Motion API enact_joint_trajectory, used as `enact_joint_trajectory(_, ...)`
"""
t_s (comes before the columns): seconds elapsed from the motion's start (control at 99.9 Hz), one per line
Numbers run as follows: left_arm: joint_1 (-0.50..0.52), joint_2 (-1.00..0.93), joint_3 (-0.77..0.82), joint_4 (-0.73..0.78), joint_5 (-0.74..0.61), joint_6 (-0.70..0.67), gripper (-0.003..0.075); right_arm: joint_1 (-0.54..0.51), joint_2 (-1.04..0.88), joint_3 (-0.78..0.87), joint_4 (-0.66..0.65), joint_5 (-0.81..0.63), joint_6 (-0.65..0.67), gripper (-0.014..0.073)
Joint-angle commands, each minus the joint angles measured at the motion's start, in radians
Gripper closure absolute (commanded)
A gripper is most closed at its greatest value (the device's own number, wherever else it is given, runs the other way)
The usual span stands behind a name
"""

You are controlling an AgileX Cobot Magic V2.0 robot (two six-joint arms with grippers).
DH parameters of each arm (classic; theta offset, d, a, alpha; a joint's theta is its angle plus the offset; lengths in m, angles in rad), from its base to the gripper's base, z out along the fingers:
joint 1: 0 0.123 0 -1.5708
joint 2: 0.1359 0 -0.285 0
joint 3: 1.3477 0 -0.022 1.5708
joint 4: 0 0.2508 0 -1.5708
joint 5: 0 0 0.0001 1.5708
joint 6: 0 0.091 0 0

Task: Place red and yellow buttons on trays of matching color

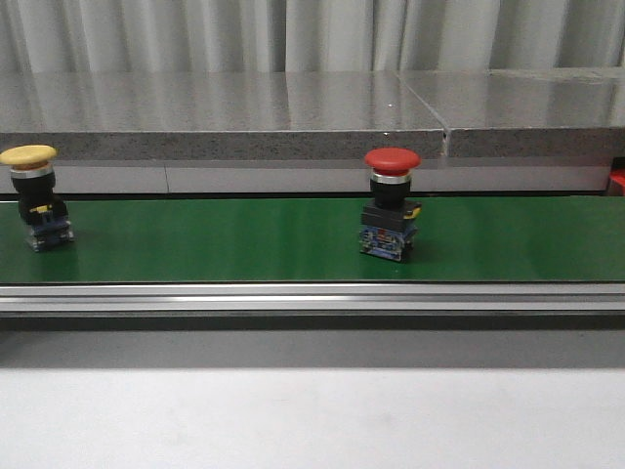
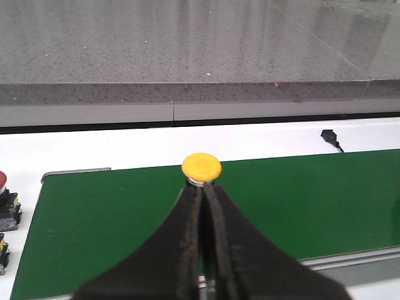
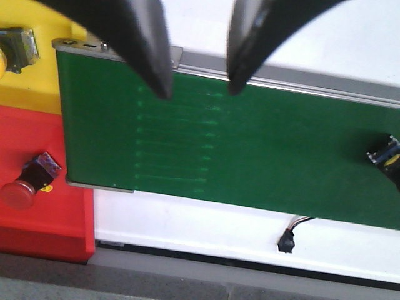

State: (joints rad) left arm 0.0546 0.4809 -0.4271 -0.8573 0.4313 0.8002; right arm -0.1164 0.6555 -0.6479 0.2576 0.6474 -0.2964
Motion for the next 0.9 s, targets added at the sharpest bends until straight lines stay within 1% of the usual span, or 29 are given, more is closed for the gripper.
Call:
enact_joint_trajectory(0.0, -0.007, 0.002, -0.027, -0.036, -0.049, -0.003, 0.0739, 0.002, 0.001, -0.023, 0.05, -0.05, -0.004, 0.002)
enact_joint_trajectory(0.04, -0.007, 0.002, -0.027, -0.036, -0.049, -0.003, 0.0739, 0.002, 0.001, -0.023, 0.072, -0.05, -0.004, -0.0069)
enact_joint_trajectory(0.05, -0.007, 0.002, -0.027, -0.036, -0.049, -0.003, 0.0739, 0.002, 0.001, -0.023, 0.079, -0.05, -0.004, -0.0079)
enact_joint_trajectory(0.16, -0.007, 0.002, -0.027, -0.036, -0.049, -0.003, 0.0739, 0.002, 0.014, -0.025, 0.088, -0.047, -0.039, -0.0036)
enact_joint_trajectory(0.24, -0.007, 0.002, -0.027, -0.036, -0.049, -0.003, 0.0739, 0.005, 0.051, -0.041, 0.088, -0.021, -0.095, -0.0036)
enact_joint_trajectory(0.36, -0.007, 0.002, -0.027, -0.036, -0.049, -0.003, 0.0739, 0.029, 0.138, -0.077, 0.102, 0.028, -0.129, -0.0036)
enact_joint_trajectory(0.47, -0.007, 0.002, -0.027, -0.036, -0.049, -0.003, 0.0739, 0.081, 0.239, -0.101, 0.103, 0.037, -0.172, -0.0036)
enact_joint_trajectory(0.59, -0.007, 0.002, -0.027, -0.036, -0.049, -0.003, 0.0739, 0.152, 0.351, -0.114, 0.103, 0.031, -0.19, -0.0036)
enact_joint_trajectory(0.78, -0.007, 0.002, -0.027, -0.036, -0.051, -0.003, 0.0739, 0.244, 0.516, -0.117, 0.103, -0.051, -0.199, -0.0036)
enact_joint_trajectory(0.89, -0.007, 0.002, -0.027, -0.036, -0.051, -0.003, 0.0739, 0.296, 0.598, -0.148, 0.103, -0.059, -0.203, -0.0036)
